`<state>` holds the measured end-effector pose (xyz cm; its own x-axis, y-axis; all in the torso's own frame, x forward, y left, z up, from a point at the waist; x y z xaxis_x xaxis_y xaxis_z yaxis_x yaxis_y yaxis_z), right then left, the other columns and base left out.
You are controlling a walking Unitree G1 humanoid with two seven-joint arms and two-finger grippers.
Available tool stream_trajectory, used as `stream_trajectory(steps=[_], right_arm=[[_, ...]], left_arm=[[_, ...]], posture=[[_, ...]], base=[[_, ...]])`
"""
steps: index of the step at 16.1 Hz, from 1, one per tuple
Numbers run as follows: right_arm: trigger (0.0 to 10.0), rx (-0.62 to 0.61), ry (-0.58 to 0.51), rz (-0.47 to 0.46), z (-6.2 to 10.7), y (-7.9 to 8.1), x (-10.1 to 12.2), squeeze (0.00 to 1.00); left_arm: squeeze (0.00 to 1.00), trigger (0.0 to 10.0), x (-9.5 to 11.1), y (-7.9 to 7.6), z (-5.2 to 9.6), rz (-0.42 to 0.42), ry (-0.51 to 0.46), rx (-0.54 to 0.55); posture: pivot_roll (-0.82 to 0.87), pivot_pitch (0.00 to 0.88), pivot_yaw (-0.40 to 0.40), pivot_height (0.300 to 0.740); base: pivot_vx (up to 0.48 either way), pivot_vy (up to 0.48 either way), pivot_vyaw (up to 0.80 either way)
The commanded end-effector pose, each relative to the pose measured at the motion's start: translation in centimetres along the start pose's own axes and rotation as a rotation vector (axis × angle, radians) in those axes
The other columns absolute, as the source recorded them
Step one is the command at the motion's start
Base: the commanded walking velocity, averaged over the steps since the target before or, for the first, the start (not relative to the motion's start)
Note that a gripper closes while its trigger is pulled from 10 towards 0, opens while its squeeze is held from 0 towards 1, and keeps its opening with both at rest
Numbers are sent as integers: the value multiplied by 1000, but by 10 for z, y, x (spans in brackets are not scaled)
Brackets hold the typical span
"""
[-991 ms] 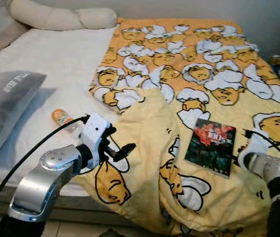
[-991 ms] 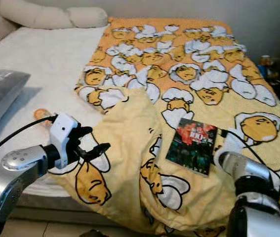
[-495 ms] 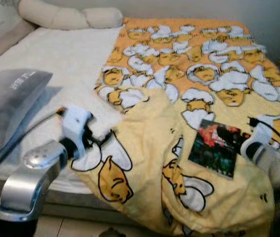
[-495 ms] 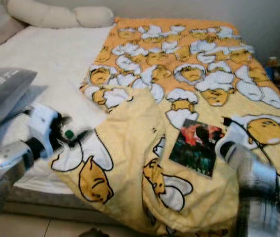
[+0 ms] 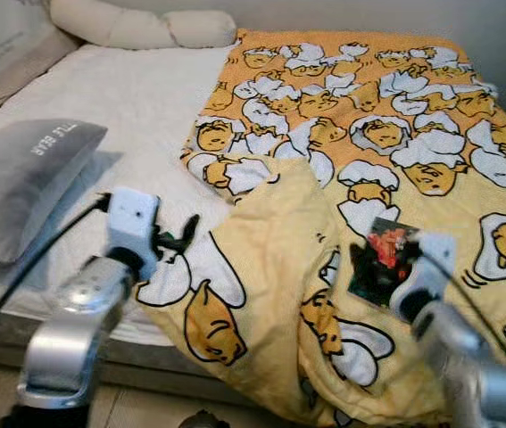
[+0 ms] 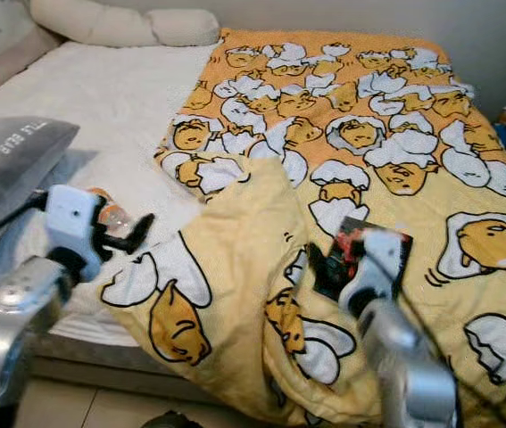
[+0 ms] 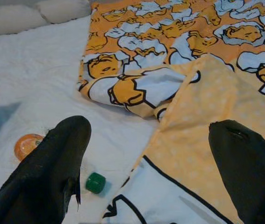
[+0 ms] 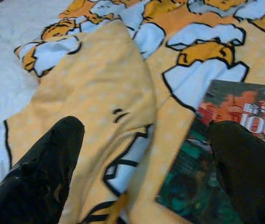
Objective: Clean up the room
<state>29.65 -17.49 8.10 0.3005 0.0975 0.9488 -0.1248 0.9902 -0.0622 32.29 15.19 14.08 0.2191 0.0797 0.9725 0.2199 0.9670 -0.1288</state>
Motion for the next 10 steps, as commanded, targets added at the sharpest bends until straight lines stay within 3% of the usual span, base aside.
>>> stream_trajectory(steps=[1, 10], right_arm=[[10000, 5, -48, 22, 3, 7, 14, 0], [10000, 16, -20, 52, 8, 14, 11, 0]], left_arm=[[0, 10000, -2, 8, 0, -10, 5, 38], [0, 10000, -11, 4, 5, -14, 15, 45]], posture=[[-27, 0, 58, 740], [-22, 0, 40, 740]], base=[[0, 435, 0], [0, 476, 0]])
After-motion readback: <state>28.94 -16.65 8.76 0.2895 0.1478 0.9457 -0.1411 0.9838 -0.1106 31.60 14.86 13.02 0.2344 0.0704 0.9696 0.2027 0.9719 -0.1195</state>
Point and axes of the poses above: a point about 5 cm out from each wrist's last joint towards the gripper, its own z axis pointing back from the gripper into the wrist, its own x axis along the axis of the wrist's last joint, y = z × x, the point moved 6 cm from there along -z, pointing out of the wrist towards the gripper, and after that the axes turned 15 degrees about z, right-handed, at the moved point
